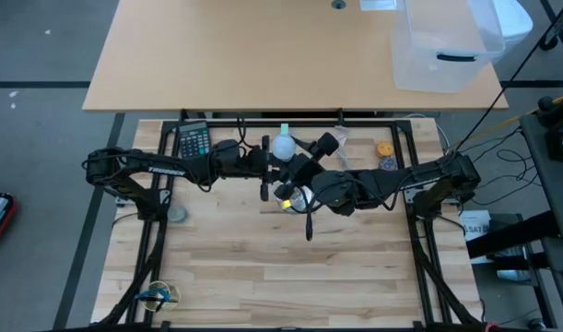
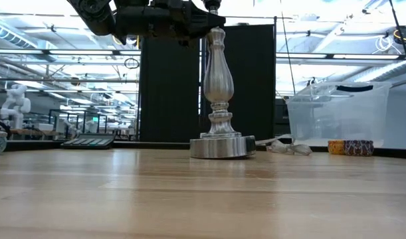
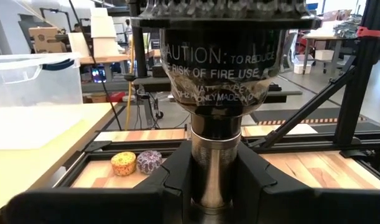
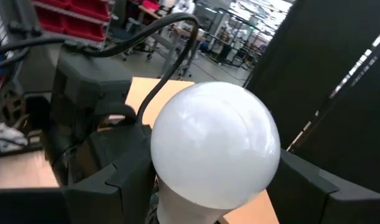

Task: Screw lightbulb
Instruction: Remove the white lightbulb from the desk lamp

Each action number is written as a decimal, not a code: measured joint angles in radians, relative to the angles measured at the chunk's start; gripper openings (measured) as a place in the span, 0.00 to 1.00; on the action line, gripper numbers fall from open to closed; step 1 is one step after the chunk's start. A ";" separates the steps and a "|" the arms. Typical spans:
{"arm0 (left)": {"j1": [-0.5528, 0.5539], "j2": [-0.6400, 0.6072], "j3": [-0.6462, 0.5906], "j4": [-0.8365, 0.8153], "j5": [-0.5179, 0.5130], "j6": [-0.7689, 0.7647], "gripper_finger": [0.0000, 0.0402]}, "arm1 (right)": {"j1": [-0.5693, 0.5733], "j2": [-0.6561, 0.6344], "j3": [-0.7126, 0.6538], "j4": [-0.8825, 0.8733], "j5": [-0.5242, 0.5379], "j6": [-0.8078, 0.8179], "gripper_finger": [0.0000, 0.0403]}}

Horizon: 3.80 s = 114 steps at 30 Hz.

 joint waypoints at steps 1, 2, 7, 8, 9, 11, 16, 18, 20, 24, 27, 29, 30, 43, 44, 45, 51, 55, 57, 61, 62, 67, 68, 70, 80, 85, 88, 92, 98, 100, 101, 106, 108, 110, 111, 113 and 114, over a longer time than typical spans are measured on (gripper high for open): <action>0.000 0.000 0.000 0.000 0.001 0.000 0.18 | 0.000 -0.003 0.000 -0.009 -0.012 -0.007 0.61; 0.000 0.000 0.000 0.000 0.002 0.000 0.18 | 0.000 -0.004 0.000 -0.016 -0.026 -0.013 0.61; 0.000 0.000 0.000 0.000 0.023 0.004 0.18 | -0.001 -0.022 0.000 -0.029 -0.109 -0.068 0.61; 0.000 0.000 0.000 0.001 0.023 0.004 0.18 | -0.001 -0.024 0.000 -0.032 -0.128 -0.079 0.61; 0.000 0.000 0.000 0.001 0.023 0.005 0.18 | -0.001 -0.025 0.000 -0.034 -0.145 -0.087 0.61; -0.001 0.000 0.000 0.003 0.024 0.005 0.18 | -0.001 -0.032 -0.001 -0.037 -0.166 -0.105 0.61; -0.001 0.002 0.000 0.004 0.024 0.005 0.18 | -0.016 -0.049 -0.001 -0.076 -0.258 -0.115 0.61; -0.001 0.002 0.000 0.005 0.025 0.005 0.18 | -0.024 -0.058 -0.001 -0.101 -0.295 -0.116 0.61; -0.001 0.002 0.000 0.011 0.034 0.004 0.18 | -0.038 -0.064 -0.001 -0.129 -0.327 -0.110 0.61; -0.005 0.002 0.001 0.014 0.051 -0.001 0.18 | -0.065 -0.077 0.000 -0.167 -0.396 -0.109 0.61; -0.006 0.002 0.001 0.011 0.058 0.000 0.18 | -0.078 -0.089 0.000 -0.181 -0.445 -0.125 0.61; -0.006 0.002 0.001 0.012 0.066 0.000 0.18 | -0.087 -0.094 0.000 -0.195 -0.485 -0.136 0.61; -0.006 0.002 0.002 0.011 0.070 0.000 0.18 | -0.092 -0.101 0.000 -0.203 -0.504 -0.139 0.61; -0.006 0.003 0.004 0.005 0.083 -0.009 0.18 | -0.164 -0.138 0.000 -0.296 -0.703 -0.173 0.61; -0.006 0.003 0.004 0.005 0.084 -0.009 0.18 | -0.165 -0.145 0.000 -0.297 -0.707 -0.182 0.61; -0.006 0.003 0.004 0.005 0.085 -0.011 0.18 | -0.165 -0.147 0.000 -0.300 -0.708 -0.190 0.61; -0.006 0.003 0.003 0.003 0.086 -0.021 0.18 | -0.182 -0.169 -0.002 -0.323 -0.758 -0.210 0.61; -0.006 0.003 0.002 0.004 0.092 -0.024 0.18 | -0.186 -0.179 -0.003 -0.331 -0.785 -0.228 0.61; -0.006 0.003 0.002 0.004 0.100 -0.027 0.18 | -0.193 -0.184 -0.003 -0.338 -0.816 -0.239 0.61; -0.006 0.003 0.002 0.004 0.114 -0.029 0.18 | -0.217 -0.187 -0.003 -0.345 -0.881 -0.241 0.61; -0.008 0.003 0.002 0.004 0.115 -0.029 0.18 | -0.222 -0.187 -0.003 -0.348 -0.888 -0.242 0.61; -0.008 0.000 -0.002 0.000 0.203 -0.047 0.18 | -0.258 -0.178 -0.016 -0.469 -0.969 -0.250 0.61; -0.009 0.001 -0.001 0.004 0.215 -0.049 0.18 | -0.264 -0.173 -0.015 -0.461 -0.978 -0.249 0.61; -0.011 0.001 -0.001 0.001 0.224 -0.053 0.18 | -0.275 -0.185 -0.012 -0.488 -0.976 -0.244 0.60; 0.016 0.001 0.000 -0.022 0.228 -0.086 0.18 | -0.287 -0.197 -0.007 -0.501 -0.918 -0.200 0.57; 0.021 0.001 0.001 -0.029 0.225 -0.084 0.18 | -0.277 -0.218 -0.004 -0.519 -0.880 -0.158 0.57; 0.021 0.001 0.001 -0.029 0.222 -0.079 0.18 | -0.257 -0.223 -0.004 -0.538 -0.812 -0.146 0.57; 0.021 0.002 0.000 -0.030 0.219 -0.076 0.18 | -0.227 -0.251 -0.004 -0.583 -0.746 -0.108 0.56; 0.022 0.002 0.000 -0.029 0.217 -0.073 0.18 | -0.143 -0.310 -0.003 -0.606 -0.617 -0.039 0.56; 0.022 0.002 0.000 -0.029 0.217 -0.073 0.18 | -0.112 -0.329 -0.002 -0.606 -0.557 -0.021 0.56; 0.022 0.002 0.000 -0.029 0.217 -0.072 0.18 | -0.097 -0.336 -0.002 -0.605 -0.526 -0.010 0.56; 0.022 0.002 0.000 -0.029 0.216 -0.071 0.18 | -0.023 -0.347 -0.002 -0.605 -0.419 0.047 0.56; 0.022 0.002 0.000 -0.028 0.216 -0.068 0.18 | 0.005 -0.341 -0.002 -0.604 -0.381 0.063 0.56; 0.022 0.002 0.000 -0.029 0.216 -0.062 0.18 | 0.030 -0.331 -0.002 -0.597 -0.342 0.078 0.56; 0.022 0.002 0.000 -0.028 0.216 -0.061 0.18 | 0.042 -0.327 -0.009 -0.577 -0.325 0.079 0.56; 0.022 0.002 0.000 -0.029 0.215 -0.061 0.18 | 0.063 -0.323 -0.035 -0.526 -0.315 0.071 0.56; 0.022 0.002 0.000 -0.029 0.215 -0.061 0.18 | 0.071 -0.323 -0.052 -0.487 -0.315 0.064 0.56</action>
